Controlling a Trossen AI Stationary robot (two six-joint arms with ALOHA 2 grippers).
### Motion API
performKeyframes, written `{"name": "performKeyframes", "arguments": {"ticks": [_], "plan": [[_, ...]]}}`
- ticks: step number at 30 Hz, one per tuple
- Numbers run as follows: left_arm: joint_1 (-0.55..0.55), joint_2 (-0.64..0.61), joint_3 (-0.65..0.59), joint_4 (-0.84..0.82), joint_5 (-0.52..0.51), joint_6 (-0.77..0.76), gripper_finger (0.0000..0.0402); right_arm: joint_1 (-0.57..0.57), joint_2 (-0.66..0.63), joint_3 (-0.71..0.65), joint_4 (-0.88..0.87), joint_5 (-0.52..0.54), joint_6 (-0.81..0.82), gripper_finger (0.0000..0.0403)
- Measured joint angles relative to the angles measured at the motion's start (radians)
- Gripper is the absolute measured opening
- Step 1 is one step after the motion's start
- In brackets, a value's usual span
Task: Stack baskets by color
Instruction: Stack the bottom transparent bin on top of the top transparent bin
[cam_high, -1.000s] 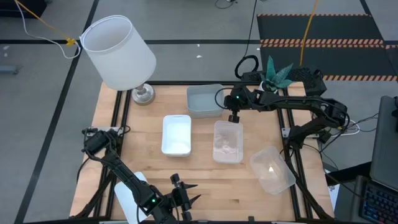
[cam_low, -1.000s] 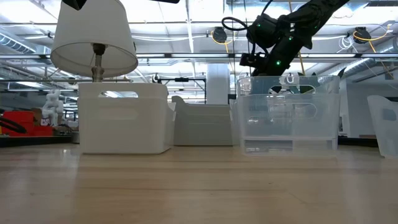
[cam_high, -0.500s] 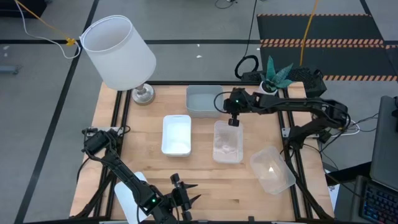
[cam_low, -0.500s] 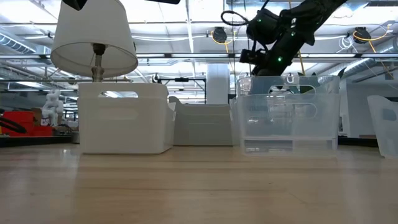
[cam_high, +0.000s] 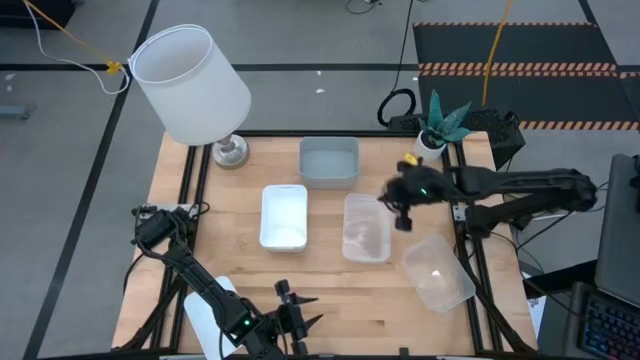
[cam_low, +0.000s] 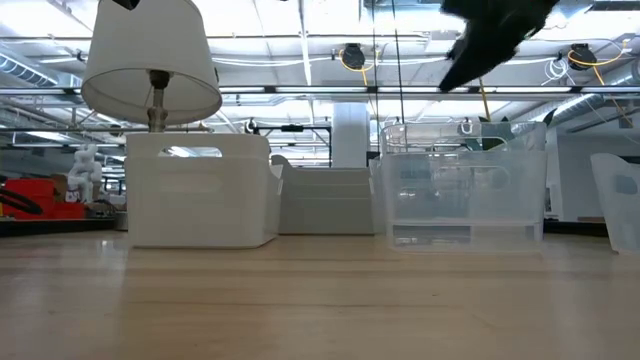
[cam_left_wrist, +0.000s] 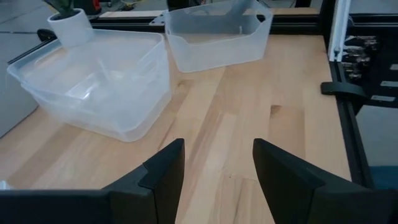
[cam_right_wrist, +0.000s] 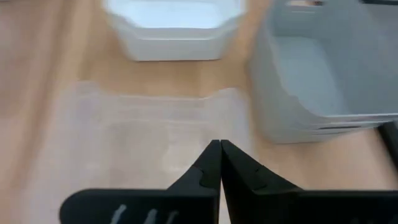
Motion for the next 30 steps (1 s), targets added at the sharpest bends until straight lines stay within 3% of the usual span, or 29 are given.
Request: {"name": "performKeyframes", "arguments": {"ticks": [8,17,20,24,27,30], "plan": [[0.004,-0.009,0.0,0.027,0.03,-0.013,0.0191,0.352,-0.096,0.0,-0.189,0.106,0.255,0.0],[0.006,-0.009,0.0,0.036,0.03,-0.023,0.0191,0.709,-0.033,0.0,-0.265,0.111,0.627,0.0],[0.009,-0.009,0.0,0.041,0.03,-0.023,0.0191,0.789,0.004,0.0,-0.268,0.071,0.702,0.0],[0.01,-0.008,0.0,0.041,0.031,-0.035,0.0191,0.869,0.036,0.0,-0.266,-0.062,0.806,0.0008],[0.01,-0.008,0.0,0.041,0.031,-0.039,0.0191,0.917,0.048,0.0,-0.269,-0.172,0.904,0.0028],[0.009,-0.008,0.0,0.041,0.032,-0.04,0.0191,0.96,0.057,0.0,-0.274,-0.214,0.974,0.0057]]}}
